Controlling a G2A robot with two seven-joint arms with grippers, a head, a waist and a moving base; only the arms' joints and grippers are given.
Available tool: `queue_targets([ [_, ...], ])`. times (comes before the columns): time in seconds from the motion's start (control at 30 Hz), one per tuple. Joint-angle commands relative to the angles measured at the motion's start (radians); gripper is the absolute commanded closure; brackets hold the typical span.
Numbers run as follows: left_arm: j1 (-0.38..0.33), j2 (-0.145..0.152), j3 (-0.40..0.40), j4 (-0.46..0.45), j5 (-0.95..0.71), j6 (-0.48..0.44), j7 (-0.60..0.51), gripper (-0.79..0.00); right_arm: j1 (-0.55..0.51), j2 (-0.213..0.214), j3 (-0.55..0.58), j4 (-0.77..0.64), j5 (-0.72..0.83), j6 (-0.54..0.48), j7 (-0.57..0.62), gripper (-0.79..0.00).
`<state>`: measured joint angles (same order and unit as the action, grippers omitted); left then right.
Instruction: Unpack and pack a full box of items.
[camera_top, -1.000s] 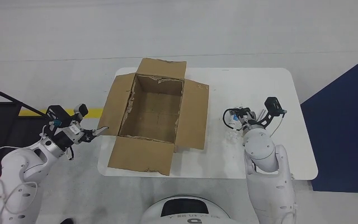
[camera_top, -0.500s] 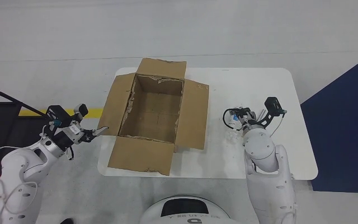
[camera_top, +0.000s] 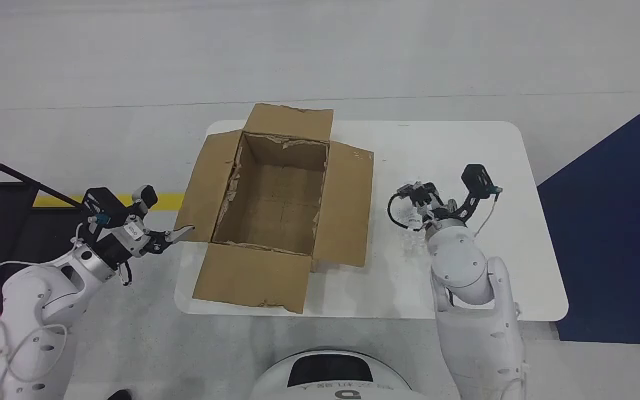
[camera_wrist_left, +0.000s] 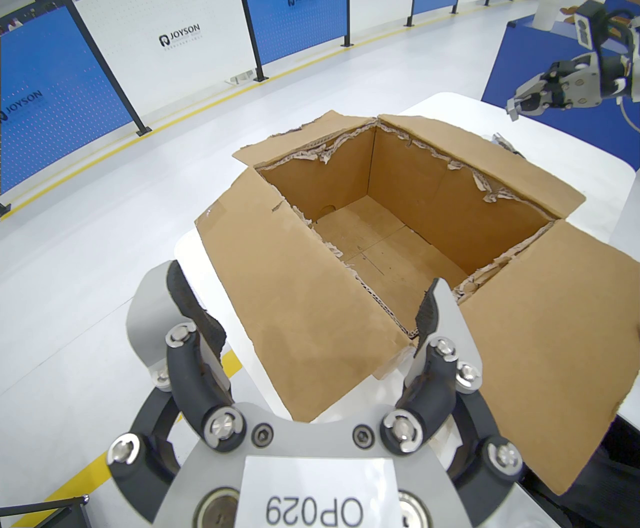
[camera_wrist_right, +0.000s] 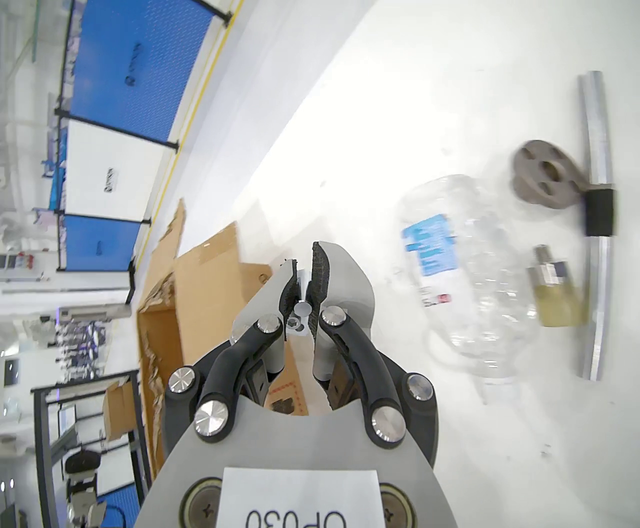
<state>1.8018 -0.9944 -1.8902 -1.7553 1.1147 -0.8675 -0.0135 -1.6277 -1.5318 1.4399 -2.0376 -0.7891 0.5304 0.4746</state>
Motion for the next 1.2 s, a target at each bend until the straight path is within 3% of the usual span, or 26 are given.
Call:
queue_targets([
  [0.0,0.0,0.0,0.0,0.0,0.0,0.0,0.0,-0.785,0.041,0.0,-0.07,-0.004,-0.043,-0.011,0.036,0.0],
  [0.2,0.0,0.0,0.0,0.0,0.0,0.0,0.0,-0.785,0.235,-0.023,-0.342,0.113,-0.161,0.073,0.104,0.0],
  [0.5,0.0,0.0,0.0,0.0,0.0,0.0,0.0,-0.785,0.24,-0.024,-0.347,0.126,-0.166,0.083,0.101,0.0],
  [0.6,0.0,0.0,0.0,0.0,0.0,0.0,0.0,-0.785,0.283,-0.026,-0.338,0.206,-0.122,0.044,0.116,0.0],
  [0.77,0.0,0.0,0.0,0.0,0.0,0.0,0.0,-0.785,0.497,-0.054,-0.484,0.403,-0.156,0.019,0.193,0.0],
  [1.0,0.0,0.0,0.0,0.0,0.0,0.0,0.0,-0.785,0.777,-0.14,-0.685,0.808,-0.148,0.177,0.284,0.0],
  [1.17,0.0,0.0,0.0,0.0,0.0,0.0,0.0,-0.785,0.893,-0.213,-0.77,1.091,-0.064,0.209,0.296,0.0],
])
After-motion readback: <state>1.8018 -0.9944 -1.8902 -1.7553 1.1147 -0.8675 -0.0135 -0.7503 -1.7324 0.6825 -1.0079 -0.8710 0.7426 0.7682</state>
